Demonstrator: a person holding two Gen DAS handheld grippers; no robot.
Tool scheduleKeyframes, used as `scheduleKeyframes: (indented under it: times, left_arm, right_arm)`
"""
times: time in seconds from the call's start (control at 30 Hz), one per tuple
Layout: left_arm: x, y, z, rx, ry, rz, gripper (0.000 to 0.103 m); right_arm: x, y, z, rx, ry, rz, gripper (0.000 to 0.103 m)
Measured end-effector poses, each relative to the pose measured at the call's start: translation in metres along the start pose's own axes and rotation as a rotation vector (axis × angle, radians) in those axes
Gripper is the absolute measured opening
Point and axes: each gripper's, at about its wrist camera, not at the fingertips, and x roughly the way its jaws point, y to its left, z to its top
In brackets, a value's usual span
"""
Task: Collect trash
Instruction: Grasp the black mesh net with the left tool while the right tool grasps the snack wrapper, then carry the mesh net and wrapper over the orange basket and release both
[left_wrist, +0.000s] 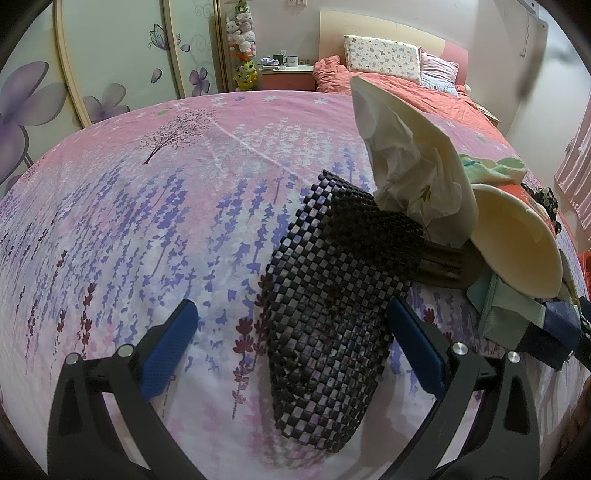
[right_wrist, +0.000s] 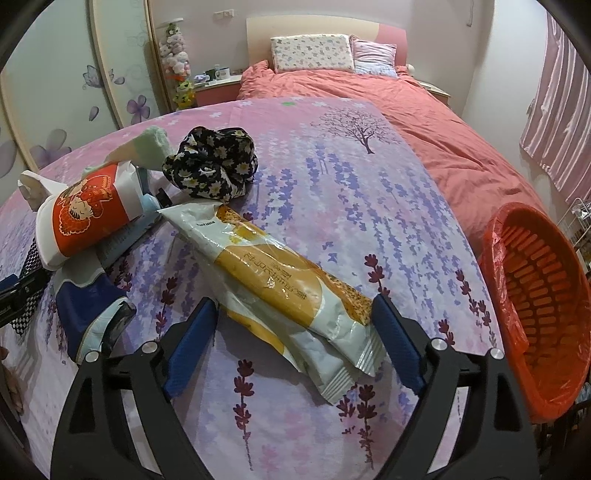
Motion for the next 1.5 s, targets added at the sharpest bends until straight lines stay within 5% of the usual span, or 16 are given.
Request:
scheduleKeyframes:
  times: [0.4, 0.5, 0.57, 0.73, 0.87, 1.5]
  left_arm:
    - [-0.001, -0.001, 0.001, -0.003, 0.0, 0.002, 0.1]
    - [-0.001, -0.001, 0.001, -0.006, -0.002, -0.001, 0.099]
    - [-0.006, -0.003, -0.001, -0.003, -0.02, -0.013, 0.08]
    - [-0.018, -0.009, -0.007, 0.056, -0.058, -0.085, 0.024]
    - [-0.026, -0.009, -0.011, 0.06, -0.066, -0.134, 0.01]
    - [-0.121, -0.002, -0.009, 0.07, -0.234, -0.205, 0.007]
  right_arm:
    - [0.001, -0.002, 0.001, 0.003, -0.002, -0.004, 0.084]
    - [-0.003, -0.004, 0.0, 0.011, -0.022, -0.026, 0.061]
    - [-0.006, -0.004, -0.002, 0.003, -0.036, -0.046, 0.041]
    - [-0.017, -0.004, -0.007, -0.012, -0.061, -0.004, 0.028]
    - [-0.027, -0.01, -0.008, 0.032, -0.064, 0.058, 0.021]
    - [-0.069, -0.025, -0.007, 0.135, -0.136, 0.158, 0.012]
